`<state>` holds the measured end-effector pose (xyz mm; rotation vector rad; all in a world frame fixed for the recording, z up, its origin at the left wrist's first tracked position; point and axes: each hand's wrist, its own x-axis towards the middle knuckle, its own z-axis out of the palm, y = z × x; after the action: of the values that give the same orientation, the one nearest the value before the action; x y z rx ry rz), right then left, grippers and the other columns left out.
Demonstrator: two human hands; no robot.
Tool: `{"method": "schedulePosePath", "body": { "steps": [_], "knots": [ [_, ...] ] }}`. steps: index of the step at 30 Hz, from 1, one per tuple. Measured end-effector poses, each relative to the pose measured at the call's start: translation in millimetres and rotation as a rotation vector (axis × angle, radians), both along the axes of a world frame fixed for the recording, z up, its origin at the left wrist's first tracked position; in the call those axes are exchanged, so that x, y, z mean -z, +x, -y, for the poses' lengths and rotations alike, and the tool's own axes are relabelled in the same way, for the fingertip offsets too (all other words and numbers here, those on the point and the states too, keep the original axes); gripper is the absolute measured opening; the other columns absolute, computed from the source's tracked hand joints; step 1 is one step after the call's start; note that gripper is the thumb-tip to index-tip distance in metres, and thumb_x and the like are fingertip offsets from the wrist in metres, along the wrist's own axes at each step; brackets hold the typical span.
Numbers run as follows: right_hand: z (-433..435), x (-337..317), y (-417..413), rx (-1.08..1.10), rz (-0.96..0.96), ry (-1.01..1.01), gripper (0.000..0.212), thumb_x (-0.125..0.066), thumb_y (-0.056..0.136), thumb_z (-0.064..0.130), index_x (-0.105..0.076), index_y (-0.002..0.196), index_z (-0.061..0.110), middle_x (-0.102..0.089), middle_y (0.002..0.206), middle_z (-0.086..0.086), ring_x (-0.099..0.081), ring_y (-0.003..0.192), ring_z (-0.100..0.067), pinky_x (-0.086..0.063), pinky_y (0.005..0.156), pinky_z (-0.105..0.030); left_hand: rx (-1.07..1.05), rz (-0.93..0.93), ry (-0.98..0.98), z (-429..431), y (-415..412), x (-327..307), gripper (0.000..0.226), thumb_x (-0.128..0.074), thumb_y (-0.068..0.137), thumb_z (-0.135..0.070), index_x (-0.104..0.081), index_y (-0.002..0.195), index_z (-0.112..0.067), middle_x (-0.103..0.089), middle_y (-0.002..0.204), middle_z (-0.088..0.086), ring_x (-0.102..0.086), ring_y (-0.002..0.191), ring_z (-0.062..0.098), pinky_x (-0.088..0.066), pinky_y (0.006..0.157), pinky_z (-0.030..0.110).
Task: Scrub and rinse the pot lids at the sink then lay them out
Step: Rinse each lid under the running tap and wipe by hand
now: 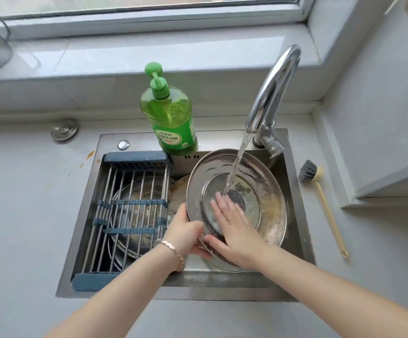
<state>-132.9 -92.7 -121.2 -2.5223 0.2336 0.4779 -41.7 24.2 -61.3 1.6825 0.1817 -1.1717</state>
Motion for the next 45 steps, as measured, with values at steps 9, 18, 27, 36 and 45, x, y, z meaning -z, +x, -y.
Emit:
{"method": "schedulePosePath", "body": {
  "steps": [9, 18, 27, 36, 45],
  "knots": [
    [-5, -11, 21, 0.042, 0.155, -0.074, 0.082, 0.017, 0.071, 0.074, 0.023, 0.138, 0.026, 0.032, 0.145, 0.006, 0.033, 0.134, -0.011, 0.017, 0.114, -0.035, -0.034, -0.028, -0.085, -9, 6, -23, 0.052, -0.033, 0.079, 0.018, -0.048, 0.113, -0.019, -0.066, 0.097, 0.026, -0.066, 0.060, 0.038, -0.056, 0.050, 0.048],
    [45, 1, 32, 0.281, -0.083, -0.127, 0.067, -0.019, 0.098, 0.052, 0.008, 0.150, 0.020, 0.020, 0.154, -0.001, 0.016, 0.143, -0.018, 0.011, 0.113, -0.038, -0.018, -0.053, -0.017, -7, -1, -26, 0.040, -0.036, 0.082, 0.013, -0.045, 0.114, -0.009, -0.065, 0.083, 0.025, -0.065, 0.056, 0.037, -0.056, 0.053, 0.052],
    [64, 11, -25, 0.883, -0.457, 0.470, 0.053, -0.034, 0.101, 0.036, -0.029, 0.144, 0.007, -0.050, 0.131, -0.021, -0.051, 0.118, -0.034, -0.040, 0.103, -0.040, 0.252, 0.212, 0.302, 1, 20, -48, 0.006, -0.046, 0.086, -0.009, -0.042, 0.090, -0.006, -0.067, 0.071, 0.023, -0.068, 0.062, 0.039, -0.058, 0.062, 0.049],
    [11, 50, -7, 1.019, -0.639, 0.762, 0.024, -0.037, 0.094, 0.011, -0.059, 0.089, 0.002, -0.061, 0.063, -0.009, -0.056, 0.049, -0.020, -0.048, 0.048, -0.024, 0.668, 0.486, 0.422, 55, 16, -68, 0.036, -0.046, 0.081, -0.031, -0.060, 0.077, 0.002, -0.069, 0.071, 0.020, -0.069, 0.062, 0.032, -0.059, 0.066, 0.044],
    [61, 16, -28, 0.844, -0.424, 0.358, 0.030, -0.029, 0.097, 0.004, -0.037, 0.070, 0.013, -0.044, 0.073, -0.007, -0.048, 0.063, -0.023, -0.044, 0.058, -0.029, 0.375, -0.001, 0.481, -5, 35, -20, 0.008, -0.039, 0.092, 0.002, -0.044, 0.098, 0.004, -0.067, 0.068, 0.029, -0.066, 0.052, 0.031, -0.057, 0.048, 0.036]
  ]
}}
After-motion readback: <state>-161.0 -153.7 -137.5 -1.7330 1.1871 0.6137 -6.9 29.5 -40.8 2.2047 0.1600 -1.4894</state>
